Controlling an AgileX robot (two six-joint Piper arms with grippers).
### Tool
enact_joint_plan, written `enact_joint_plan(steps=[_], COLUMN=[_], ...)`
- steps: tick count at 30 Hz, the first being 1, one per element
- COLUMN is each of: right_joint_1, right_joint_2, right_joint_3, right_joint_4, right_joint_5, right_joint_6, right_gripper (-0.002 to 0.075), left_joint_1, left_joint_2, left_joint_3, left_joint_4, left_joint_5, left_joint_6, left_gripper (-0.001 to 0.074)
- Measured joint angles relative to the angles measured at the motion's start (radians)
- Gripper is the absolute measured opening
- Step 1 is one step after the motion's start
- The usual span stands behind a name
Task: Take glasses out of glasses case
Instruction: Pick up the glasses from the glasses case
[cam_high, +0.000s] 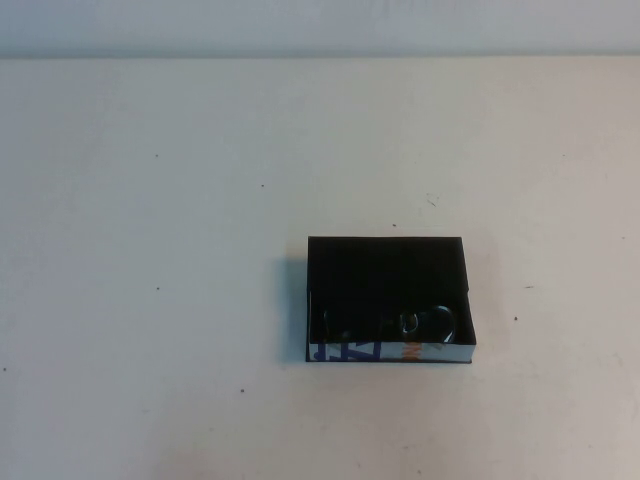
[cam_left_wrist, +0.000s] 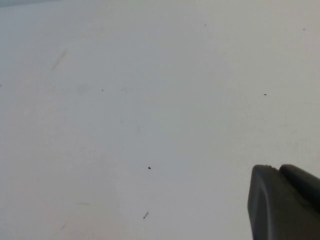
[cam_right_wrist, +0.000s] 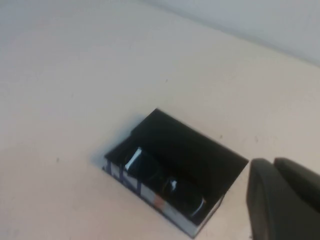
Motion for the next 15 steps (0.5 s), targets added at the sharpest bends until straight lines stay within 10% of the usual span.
enact_joint_plan(steps=[15], right_joint_1=[0.137], right_joint_2=[0.62], right_joint_3=[-0.414], right_joint_4=[-0.14], right_joint_5=[0.346], right_joint_6=[-0.245], right_gripper=[-0.0018], left_joint_1=[0.0], left_joint_2=[0.0], left_joint_3=[0.0], left_joint_4=[0.0], left_joint_5=[0.0], left_joint_6=[0.0], left_gripper=[-0.0004])
